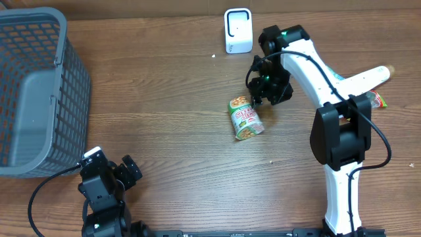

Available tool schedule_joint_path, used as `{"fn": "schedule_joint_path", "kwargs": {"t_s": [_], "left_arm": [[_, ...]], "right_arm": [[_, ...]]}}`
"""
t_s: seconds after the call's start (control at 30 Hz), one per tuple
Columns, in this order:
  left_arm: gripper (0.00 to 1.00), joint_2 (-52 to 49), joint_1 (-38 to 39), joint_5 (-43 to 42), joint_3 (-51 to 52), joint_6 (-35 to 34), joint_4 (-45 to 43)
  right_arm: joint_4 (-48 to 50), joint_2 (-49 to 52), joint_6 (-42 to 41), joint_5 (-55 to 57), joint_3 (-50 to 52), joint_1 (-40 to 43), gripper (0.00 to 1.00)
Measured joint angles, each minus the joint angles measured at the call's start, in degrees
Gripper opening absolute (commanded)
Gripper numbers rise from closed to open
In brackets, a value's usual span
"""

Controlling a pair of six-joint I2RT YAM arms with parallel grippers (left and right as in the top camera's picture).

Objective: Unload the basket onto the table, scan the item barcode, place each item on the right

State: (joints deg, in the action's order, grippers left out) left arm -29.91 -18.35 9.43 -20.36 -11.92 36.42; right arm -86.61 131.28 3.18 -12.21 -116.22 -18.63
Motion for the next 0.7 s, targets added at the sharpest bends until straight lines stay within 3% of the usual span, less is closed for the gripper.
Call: {"fn": "schedule_joint_path", "kwargs": {"t_s": [0.6,0.7], "left_arm": [[1.00,0.0,0.0,0.0,0.0,0.0,0.0],[1.00,0.0,0.0,0.0,0.0,0.0,0.0]], "right_arm": [[-0.4,0.0,0.0,-6.9,0.0,-10.8,0.65],[0.5,0.0,-0.1,-9.4,0.0,-11.0,0.69]]}}
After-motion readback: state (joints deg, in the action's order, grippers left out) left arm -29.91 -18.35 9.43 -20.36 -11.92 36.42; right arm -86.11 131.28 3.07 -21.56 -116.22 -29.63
